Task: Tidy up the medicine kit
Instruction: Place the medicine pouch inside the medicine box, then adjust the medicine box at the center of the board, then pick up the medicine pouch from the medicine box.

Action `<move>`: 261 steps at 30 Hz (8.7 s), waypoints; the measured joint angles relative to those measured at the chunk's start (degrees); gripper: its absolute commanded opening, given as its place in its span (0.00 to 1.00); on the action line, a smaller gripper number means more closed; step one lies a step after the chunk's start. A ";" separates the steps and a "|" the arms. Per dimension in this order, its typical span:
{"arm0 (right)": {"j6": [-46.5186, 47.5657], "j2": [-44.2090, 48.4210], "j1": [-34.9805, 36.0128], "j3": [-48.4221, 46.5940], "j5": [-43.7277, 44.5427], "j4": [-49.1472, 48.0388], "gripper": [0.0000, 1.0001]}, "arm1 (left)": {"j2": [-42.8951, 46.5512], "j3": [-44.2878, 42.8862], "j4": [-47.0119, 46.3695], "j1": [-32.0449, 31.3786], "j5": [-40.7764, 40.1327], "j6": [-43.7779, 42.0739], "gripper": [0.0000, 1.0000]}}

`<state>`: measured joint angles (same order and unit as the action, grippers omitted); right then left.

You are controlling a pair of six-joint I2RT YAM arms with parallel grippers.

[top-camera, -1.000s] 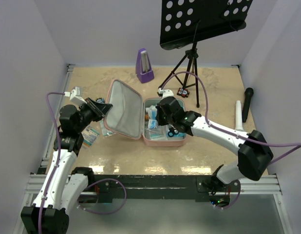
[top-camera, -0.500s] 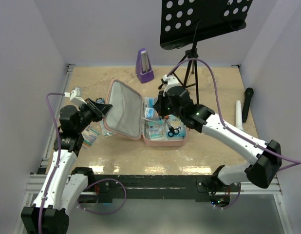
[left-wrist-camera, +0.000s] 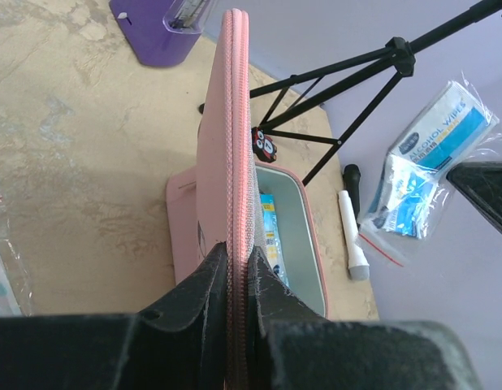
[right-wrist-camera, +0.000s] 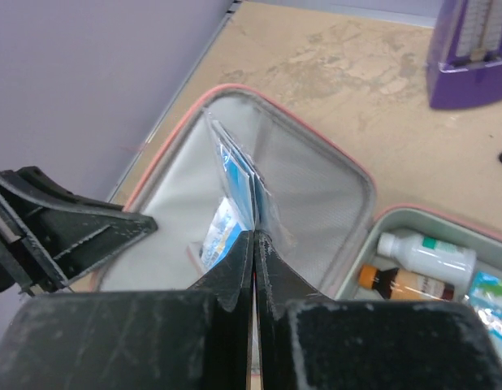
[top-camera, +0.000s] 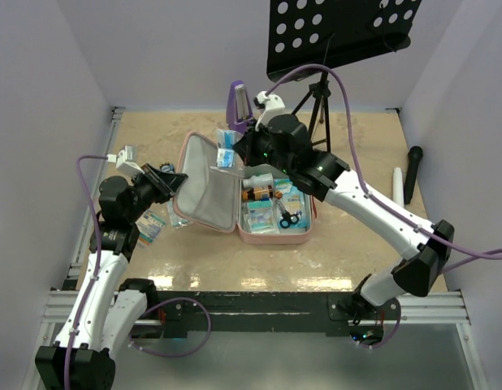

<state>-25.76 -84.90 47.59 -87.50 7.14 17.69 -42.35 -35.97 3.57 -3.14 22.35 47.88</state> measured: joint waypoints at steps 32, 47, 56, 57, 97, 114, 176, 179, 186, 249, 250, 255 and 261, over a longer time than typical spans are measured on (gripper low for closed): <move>1.79 -11.06 11.37 -12.46 25.05 14.01 0.00 | 2.38 -0.02 2.84 -0.04 -1.18 -1.05 0.00; 6.51 2.69 -3.19 19.78 21.79 7.50 0.00 | 4.35 0.33 4.46 -0.04 -1.60 -1.99 0.00; 10.03 -3.72 -4.33 21.33 21.84 4.48 0.00 | 3.78 0.48 3.45 -0.04 -0.76 -2.03 0.00; 10.32 -4.24 -4.48 21.33 21.94 4.48 0.00 | 3.67 0.48 3.28 -0.04 -0.55 -2.01 0.00; -0.81 -12.13 9.01 -11.96 20.20 11.08 0.72 | 2.62 0.70 1.33 -0.04 0.83 -3.21 0.00; -5.22 -26.49 11.19 -23.17 15.67 18.14 0.67 | 2.60 0.09 2.91 -0.04 -0.50 -6.84 0.00; -1.16 -17.81 11.52 -23.15 23.39 24.02 0.46 | 1.03 -10.49 16.09 -0.42 -6.29 -12.04 0.00; -1.01 -11.21 11.30 -14.99 23.58 21.29 0.46 | -0.52 -14.23 18.69 -0.42 -6.34 -13.31 0.00; -1.33 -3.87 10.43 3.85 23.61 15.58 0.46 | -4.44 -20.52 21.86 -0.42 -5.01 -15.04 0.00; -1.44 -19.82 -1.38 20.31 15.58 -2.43 0.00 | -2.38 -13.81 12.83 -1.51 1.33 -8.52 0.00; -1.44 -19.78 -1.44 20.35 15.58 -2.40 0.00 | -2.38 -13.81 12.85 -1.51 1.33 -8.52 0.00; -1.51 -18.45 -1.53 20.39 15.58 -1.20 0.00 | -2.38 -13.81 12.83 -1.51 1.33 -8.55 0.00; -1.40 -13.33 -1.53 19.39 15.63 3.15 0.00 | -2.47 -13.81 12.83 -1.51 1.33 -8.59 0.00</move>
<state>-27.16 -98.24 46.06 -68.12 22.76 20.84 -44.82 -49.78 16.40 -4.64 23.68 39.29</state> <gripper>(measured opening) 0.007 0.149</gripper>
